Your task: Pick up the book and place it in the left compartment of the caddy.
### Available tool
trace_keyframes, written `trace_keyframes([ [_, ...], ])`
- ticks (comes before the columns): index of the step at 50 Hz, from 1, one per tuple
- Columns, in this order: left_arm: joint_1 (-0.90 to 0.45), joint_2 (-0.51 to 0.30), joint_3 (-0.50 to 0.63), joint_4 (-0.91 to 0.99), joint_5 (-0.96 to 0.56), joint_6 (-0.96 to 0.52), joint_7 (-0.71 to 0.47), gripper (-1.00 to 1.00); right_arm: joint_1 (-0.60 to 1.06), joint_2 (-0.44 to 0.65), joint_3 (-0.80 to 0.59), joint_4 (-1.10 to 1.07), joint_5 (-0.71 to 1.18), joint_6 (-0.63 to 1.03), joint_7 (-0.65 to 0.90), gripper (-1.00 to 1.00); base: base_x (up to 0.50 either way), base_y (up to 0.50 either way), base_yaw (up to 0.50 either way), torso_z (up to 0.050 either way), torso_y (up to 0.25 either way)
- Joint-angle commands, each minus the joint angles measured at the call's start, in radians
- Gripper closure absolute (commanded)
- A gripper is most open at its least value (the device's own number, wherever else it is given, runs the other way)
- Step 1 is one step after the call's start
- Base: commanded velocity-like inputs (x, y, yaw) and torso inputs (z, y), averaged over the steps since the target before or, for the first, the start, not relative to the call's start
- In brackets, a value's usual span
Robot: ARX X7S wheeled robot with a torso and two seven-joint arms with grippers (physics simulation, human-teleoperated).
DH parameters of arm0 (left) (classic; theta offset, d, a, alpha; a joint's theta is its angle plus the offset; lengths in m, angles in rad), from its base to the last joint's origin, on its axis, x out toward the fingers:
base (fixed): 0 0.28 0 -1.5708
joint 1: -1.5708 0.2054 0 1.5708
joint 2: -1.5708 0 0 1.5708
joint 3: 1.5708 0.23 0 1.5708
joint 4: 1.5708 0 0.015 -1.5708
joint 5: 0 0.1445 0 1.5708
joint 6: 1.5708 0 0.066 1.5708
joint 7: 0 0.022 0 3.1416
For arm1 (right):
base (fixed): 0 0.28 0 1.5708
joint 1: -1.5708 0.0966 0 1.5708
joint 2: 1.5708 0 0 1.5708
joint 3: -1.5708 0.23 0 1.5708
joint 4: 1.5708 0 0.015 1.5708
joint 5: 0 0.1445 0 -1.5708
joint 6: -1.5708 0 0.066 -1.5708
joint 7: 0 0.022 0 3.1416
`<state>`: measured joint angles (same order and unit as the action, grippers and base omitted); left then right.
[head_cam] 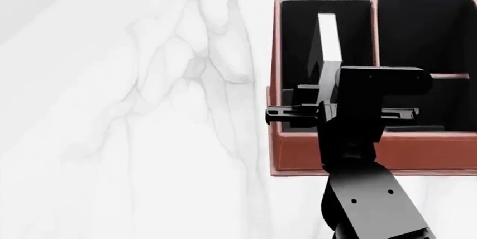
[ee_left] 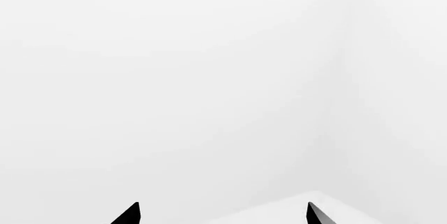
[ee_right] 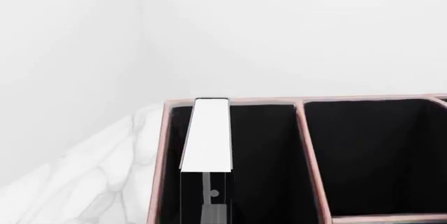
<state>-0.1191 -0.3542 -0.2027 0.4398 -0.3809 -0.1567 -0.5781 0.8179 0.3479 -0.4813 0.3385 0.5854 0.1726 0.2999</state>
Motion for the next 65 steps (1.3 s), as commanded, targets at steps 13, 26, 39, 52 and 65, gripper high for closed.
trace_keyframes([
  [13,0.024,0.015,0.000,0.024,-0.012,0.007,0.055,-1.00,0.025,-0.019,0.049,0.017,-0.061,0.003,-0.026,1.00,0.00,0.00,0.00,0.000,-0.105],
  [26,0.026,0.014,-0.006,0.023,-0.034,0.008,0.057,-1.00,0.056,-0.030,0.049,0.074,-0.069,-0.015,-0.039,1.00,0.00,0.00,0.00,0.000,0.001],
  [39,0.027,0.011,-0.005,0.024,-0.032,0.010,0.051,-1.00,0.147,-0.079,0.051,0.282,-0.084,-0.085,-0.108,1.00,0.00,0.00,0.00,0.000,0.002],
  [52,0.028,0.008,-0.004,0.026,-0.034,0.013,0.048,-1.00,0.186,-0.095,0.052,0.367,-0.090,-0.115,-0.132,1.00,0.00,0.00,0.00,0.002,-0.093],
  [65,0.035,0.006,-0.003,0.028,-0.032,0.033,0.052,-1.00,0.187,-0.099,0.051,0.371,-0.090,-0.125,-0.134,1.00,0.00,0.00,0.00,0.000,-0.106],
])
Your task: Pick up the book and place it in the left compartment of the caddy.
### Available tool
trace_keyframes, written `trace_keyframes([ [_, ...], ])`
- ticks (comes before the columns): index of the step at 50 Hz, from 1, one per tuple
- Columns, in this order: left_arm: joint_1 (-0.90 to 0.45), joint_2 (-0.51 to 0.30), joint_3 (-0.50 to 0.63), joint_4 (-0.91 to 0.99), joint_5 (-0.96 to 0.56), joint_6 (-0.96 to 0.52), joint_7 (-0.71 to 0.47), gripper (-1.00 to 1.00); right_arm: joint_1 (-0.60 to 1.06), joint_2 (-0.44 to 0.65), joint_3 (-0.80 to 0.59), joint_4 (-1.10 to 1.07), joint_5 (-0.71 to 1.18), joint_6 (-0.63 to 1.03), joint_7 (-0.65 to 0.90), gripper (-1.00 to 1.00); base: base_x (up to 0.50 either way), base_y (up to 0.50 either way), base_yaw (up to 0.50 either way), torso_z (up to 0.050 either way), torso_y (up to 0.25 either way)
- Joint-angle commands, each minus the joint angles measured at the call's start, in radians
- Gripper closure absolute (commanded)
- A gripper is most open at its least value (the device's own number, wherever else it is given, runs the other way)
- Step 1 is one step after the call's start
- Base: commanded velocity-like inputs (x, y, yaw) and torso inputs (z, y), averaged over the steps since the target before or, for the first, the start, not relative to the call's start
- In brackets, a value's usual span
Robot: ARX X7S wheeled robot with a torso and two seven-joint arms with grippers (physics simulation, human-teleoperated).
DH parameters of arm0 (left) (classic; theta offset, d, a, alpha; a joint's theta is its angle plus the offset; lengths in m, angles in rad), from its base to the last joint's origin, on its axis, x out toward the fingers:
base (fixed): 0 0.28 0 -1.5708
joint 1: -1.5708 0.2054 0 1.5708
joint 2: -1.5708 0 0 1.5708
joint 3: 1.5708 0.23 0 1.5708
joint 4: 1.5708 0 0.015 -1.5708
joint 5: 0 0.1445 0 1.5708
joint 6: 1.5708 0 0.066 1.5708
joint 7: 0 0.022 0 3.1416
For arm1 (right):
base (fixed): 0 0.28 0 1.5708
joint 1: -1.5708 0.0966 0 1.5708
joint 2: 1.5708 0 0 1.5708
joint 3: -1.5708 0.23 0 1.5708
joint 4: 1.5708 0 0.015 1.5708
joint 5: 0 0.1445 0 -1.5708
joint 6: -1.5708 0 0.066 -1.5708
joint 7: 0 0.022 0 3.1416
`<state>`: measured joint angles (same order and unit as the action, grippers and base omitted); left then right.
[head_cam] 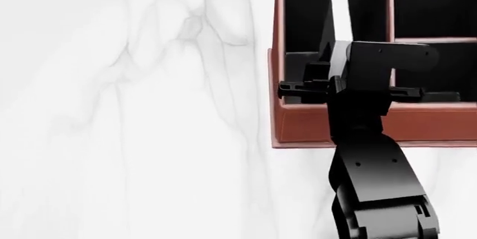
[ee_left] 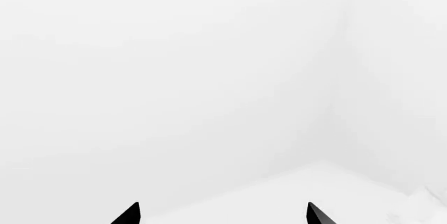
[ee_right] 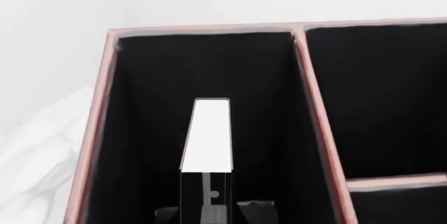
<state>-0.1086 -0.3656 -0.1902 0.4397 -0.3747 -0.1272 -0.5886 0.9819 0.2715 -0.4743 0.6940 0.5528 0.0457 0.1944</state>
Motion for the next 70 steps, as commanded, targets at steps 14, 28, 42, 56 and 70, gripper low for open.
trace_keyframes([
  [14,0.026,0.018,-0.018,0.026,-0.059,0.002,0.064,-1.00,0.081,-0.055,0.038,0.143,-0.074,-0.044,-0.059,1.00,0.00,0.00,0.00,0.000,0.000],
  [28,0.033,0.016,-0.021,0.029,-0.065,0.009,0.063,-1.00,0.234,-0.163,0.079,0.614,-0.138,-0.242,-0.172,1.00,0.00,0.00,0.00,0.000,0.002],
  [42,0.035,0.013,-0.023,0.031,-0.072,0.009,0.060,-1.00,0.224,-0.179,0.245,0.614,-0.296,-0.215,-0.196,1.00,0.00,0.00,0.00,0.000,0.001],
  [56,0.035,0.009,-0.022,0.032,-0.076,0.007,0.056,-1.00,0.220,-0.189,0.367,0.614,-0.414,-0.240,-0.202,-1.00,0.01,0.00,0.00,0.000,0.001],
  [70,0.033,0.005,-0.020,0.031,-0.079,0.006,0.053,-1.00,0.041,-0.169,0.375,0.185,-0.454,-0.217,-0.123,-1.00,0.00,0.00,0.00,0.000,0.000],
])
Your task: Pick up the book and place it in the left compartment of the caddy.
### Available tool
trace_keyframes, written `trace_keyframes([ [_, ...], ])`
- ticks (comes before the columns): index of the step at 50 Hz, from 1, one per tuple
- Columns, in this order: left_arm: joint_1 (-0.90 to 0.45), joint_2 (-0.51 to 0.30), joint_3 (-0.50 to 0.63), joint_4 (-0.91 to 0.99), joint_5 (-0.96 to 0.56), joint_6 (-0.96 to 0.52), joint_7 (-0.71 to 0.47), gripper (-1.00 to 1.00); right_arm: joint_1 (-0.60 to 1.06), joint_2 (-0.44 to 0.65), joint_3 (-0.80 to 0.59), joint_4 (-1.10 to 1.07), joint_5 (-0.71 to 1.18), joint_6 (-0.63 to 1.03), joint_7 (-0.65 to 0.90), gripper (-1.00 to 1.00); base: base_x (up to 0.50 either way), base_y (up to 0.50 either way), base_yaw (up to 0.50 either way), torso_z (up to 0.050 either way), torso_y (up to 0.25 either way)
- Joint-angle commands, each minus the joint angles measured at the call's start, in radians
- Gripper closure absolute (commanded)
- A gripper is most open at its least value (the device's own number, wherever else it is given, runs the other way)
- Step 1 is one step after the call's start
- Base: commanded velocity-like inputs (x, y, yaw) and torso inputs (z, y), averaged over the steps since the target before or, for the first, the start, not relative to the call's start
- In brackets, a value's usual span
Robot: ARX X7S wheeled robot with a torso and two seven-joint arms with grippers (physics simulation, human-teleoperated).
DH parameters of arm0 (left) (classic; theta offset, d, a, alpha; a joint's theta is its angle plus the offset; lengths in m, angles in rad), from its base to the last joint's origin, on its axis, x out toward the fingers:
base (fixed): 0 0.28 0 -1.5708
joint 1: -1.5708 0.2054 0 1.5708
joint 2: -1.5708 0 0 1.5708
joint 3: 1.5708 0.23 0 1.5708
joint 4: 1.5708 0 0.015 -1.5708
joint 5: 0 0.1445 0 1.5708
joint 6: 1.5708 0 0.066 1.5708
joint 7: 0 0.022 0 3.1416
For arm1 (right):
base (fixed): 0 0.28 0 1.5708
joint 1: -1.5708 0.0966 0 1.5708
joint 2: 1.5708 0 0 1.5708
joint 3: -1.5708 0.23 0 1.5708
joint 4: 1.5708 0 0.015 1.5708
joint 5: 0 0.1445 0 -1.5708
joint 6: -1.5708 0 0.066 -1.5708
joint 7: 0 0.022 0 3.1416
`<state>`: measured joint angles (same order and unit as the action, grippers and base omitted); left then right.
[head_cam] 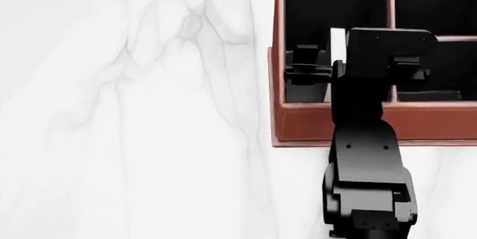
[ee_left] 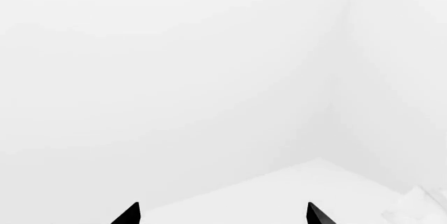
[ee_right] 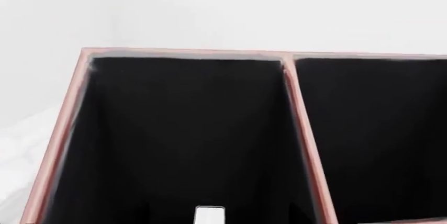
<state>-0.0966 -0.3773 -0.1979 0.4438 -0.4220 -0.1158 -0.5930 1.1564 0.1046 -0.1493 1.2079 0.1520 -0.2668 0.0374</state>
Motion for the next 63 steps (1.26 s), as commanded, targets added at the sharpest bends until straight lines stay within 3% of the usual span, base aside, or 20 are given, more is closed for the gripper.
trace_keyframes([
  [1,0.021,0.017,-0.013,0.027,-0.032,-0.006,0.057,-1.00,-0.157,0.001,0.048,-0.387,-0.050,0.109,0.032,-1.00,0.00,0.00,0.00,0.000,0.000],
  [17,0.021,0.015,-0.006,0.023,-0.029,-0.001,0.056,-1.00,-0.374,0.055,0.032,-1.022,-0.070,0.347,0.115,-1.00,0.00,0.00,0.00,0.000,0.000],
  [32,0.021,0.013,-0.002,0.023,-0.028,0.002,0.054,-1.00,-0.483,0.113,0.045,-1.385,-0.102,0.435,0.167,-1.00,0.00,0.00,0.00,0.000,0.000],
  [43,0.018,0.010,0.001,0.023,-0.029,-0.001,0.051,-1.00,-0.525,0.137,-0.008,-1.503,-0.226,0.399,0.219,-1.00,0.00,0.00,0.00,0.000,0.000],
  [63,0.024,0.013,0.019,0.023,-0.012,0.009,0.047,-1.00,-0.584,0.162,0.001,-1.509,-0.215,0.324,0.237,-1.00,0.00,0.00,0.00,0.000,0.000],
])
